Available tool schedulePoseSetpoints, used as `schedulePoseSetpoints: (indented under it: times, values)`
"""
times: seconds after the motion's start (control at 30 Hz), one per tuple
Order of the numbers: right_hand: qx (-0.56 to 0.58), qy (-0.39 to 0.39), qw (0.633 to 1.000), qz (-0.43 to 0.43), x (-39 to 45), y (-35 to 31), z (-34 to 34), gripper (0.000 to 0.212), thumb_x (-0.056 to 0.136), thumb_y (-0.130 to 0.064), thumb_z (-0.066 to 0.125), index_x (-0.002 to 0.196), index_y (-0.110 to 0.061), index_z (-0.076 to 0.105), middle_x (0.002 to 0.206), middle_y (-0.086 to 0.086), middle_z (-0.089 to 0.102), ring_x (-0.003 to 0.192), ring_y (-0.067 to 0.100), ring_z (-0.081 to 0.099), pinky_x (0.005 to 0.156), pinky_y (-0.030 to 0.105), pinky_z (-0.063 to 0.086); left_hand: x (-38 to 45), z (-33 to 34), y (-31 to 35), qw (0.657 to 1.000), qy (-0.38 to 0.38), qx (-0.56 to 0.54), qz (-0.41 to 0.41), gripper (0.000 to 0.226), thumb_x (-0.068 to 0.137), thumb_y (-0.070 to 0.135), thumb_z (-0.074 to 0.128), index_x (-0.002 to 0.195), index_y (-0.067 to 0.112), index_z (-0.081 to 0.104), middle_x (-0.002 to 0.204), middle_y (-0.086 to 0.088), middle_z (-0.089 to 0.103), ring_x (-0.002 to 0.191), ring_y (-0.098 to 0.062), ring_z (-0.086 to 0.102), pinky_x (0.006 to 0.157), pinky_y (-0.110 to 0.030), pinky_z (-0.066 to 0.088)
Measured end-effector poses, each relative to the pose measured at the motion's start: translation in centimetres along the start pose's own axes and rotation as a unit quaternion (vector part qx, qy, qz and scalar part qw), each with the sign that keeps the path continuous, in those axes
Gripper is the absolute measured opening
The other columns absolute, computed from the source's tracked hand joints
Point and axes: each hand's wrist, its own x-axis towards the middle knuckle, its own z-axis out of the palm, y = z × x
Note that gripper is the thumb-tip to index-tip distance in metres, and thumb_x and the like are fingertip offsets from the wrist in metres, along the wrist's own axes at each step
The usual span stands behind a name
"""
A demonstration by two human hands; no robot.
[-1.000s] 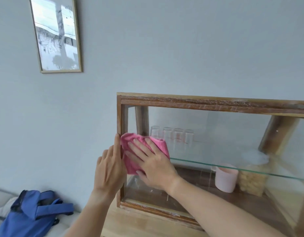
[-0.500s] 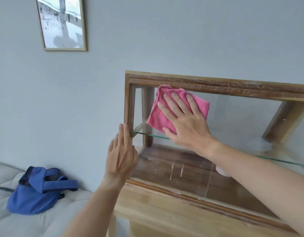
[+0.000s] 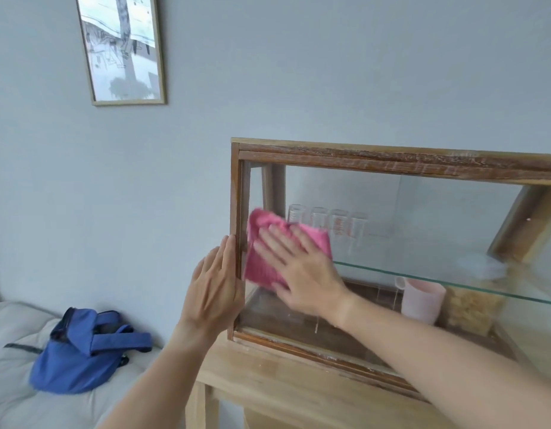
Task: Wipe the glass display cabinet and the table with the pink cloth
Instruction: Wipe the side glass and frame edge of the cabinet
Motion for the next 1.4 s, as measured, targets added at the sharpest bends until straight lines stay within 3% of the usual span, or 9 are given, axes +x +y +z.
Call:
schedulePoseSetpoints:
  times: [0.2, 0.37, 0.53, 0.63, 0.83, 1.03, 1.17, 1.27, 1.4]
  values:
    - [0.016, 0.068, 0.995, 0.074, 4.5, 4.2, -2.7, 0.081, 0.097, -0.049, 0.046, 0.163, -0.014, 0.015, 0.17, 0.014, 0.009, 0.158, 0.031, 0.003, 0.127, 0.054, 0.0, 0.2, 1.3, 0.2, 0.999, 0.01, -0.025, -0.025, 0.065, 0.097, 0.035, 0.009, 0.153, 0.008, 0.023, 0.151, -0.015, 0.044, 0.138, -0.029, 0.042, 0.111, -0.043, 0.037]
    - [-0.005, 0.008, 0.997, -0.074, -1.2, -2.1, 1.8, 0.078, 0.103, -0.052, 0.036, 0.164, -0.018, 0.001, 0.17, 0.014, -0.007, 0.156, 0.032, -0.015, 0.124, 0.051, -0.014, -0.7, 1.9, 0.0, 0.999, -0.01, -0.01, -0.047, 0.068, 0.094, 0.034, 0.016, 0.155, 0.004, 0.02, 0.156, -0.017, 0.036, 0.144, -0.029, 0.036, 0.114, -0.043, 0.034]
    - [-0.02, -0.073, 0.99, -0.12, -7.6, -6.5, 5.4, 0.074, 0.1, -0.043, 0.051, 0.16, -0.019, 0.015, 0.169, 0.002, 0.015, 0.157, 0.022, 0.013, 0.121, 0.051, -0.024, -3.8, 4.3, 0.9, 0.997, -0.025, 0.041, -0.063, 0.06, 0.095, 0.018, 0.028, 0.152, 0.0, 0.025, 0.157, -0.024, 0.029, 0.14, -0.037, 0.039, 0.108, -0.048, 0.041]
    - [-0.062, -0.073, 0.986, -0.136, -8.7, -4.3, 4.8, 0.073, 0.102, -0.048, 0.044, 0.161, -0.021, 0.009, 0.167, 0.003, -0.001, 0.156, 0.022, -0.005, 0.118, 0.052, -0.028, -5.9, 6.1, 2.5, 0.997, -0.018, 0.029, -0.075, 0.06, 0.098, 0.024, 0.026, 0.153, -0.001, 0.024, 0.158, -0.024, 0.027, 0.144, -0.037, 0.034, 0.11, -0.052, 0.038]
    - [-0.053, 0.001, 0.997, -0.048, -5.7, 5.5, -0.5, 0.079, 0.099, -0.061, 0.042, 0.163, -0.023, 0.016, 0.17, 0.007, 0.008, 0.158, 0.029, 0.004, 0.126, 0.051, -0.008, -6.8, 9.1, 6.5, 0.987, -0.014, -0.024, -0.155, 0.073, 0.093, 0.035, 0.023, 0.158, 0.009, 0.001, 0.165, -0.019, -0.003, 0.153, -0.03, -0.003, 0.123, -0.047, 0.001]
    - [-0.037, 0.042, 0.998, 0.036, -4.2, 4.0, -0.7, 0.074, 0.103, -0.054, 0.039, 0.164, -0.02, 0.012, 0.171, 0.009, 0.007, 0.158, 0.031, 0.002, 0.126, 0.053, -0.008, -8.5, 11.0, 7.1, 0.981, -0.008, -0.011, -0.192, 0.072, 0.094, 0.033, 0.026, 0.158, 0.007, 0.004, 0.165, -0.018, 0.0, 0.153, -0.028, -0.002, 0.124, -0.047, 0.001]
    - [-0.038, 0.025, 0.999, -0.028, -6.6, 0.4, 2.6, 0.078, 0.104, -0.055, 0.038, 0.164, -0.018, 0.005, 0.171, 0.01, -0.001, 0.158, 0.031, -0.003, 0.126, 0.052, -0.009, -9.2, 11.2, 5.3, 0.982, -0.014, 0.0, -0.187, 0.071, 0.094, 0.036, 0.023, 0.159, 0.013, 0.004, 0.166, -0.011, 0.0, 0.153, -0.025, -0.002, 0.123, -0.045, 0.002]
    - [-0.055, -0.011, 0.992, -0.111, -10.6, -2.3, 5.4, 0.079, 0.101, -0.053, 0.045, 0.164, -0.018, 0.011, 0.17, 0.008, 0.003, 0.158, 0.028, 0.006, 0.126, 0.052, -0.009, -9.6, 11.0, 4.5, 0.979, -0.028, 0.002, -0.201, 0.072, 0.093, 0.038, 0.019, 0.158, 0.014, 0.001, 0.166, -0.01, 0.004, 0.153, -0.024, 0.0, 0.124, -0.045, 0.002]
    - [-0.066, -0.036, 0.987, -0.141, -13.9, -2.3, 6.0, 0.074, 0.099, -0.048, 0.05, 0.162, -0.02, 0.023, 0.17, 0.005, 0.013, 0.156, 0.024, 0.016, 0.127, 0.049, -0.004, -9.5, 11.3, 5.0, 0.971, -0.05, -0.035, -0.23, 0.075, 0.091, 0.042, 0.016, 0.158, 0.017, -0.006, 0.166, -0.007, -0.009, 0.153, -0.023, -0.004, 0.124, -0.046, 0.003]
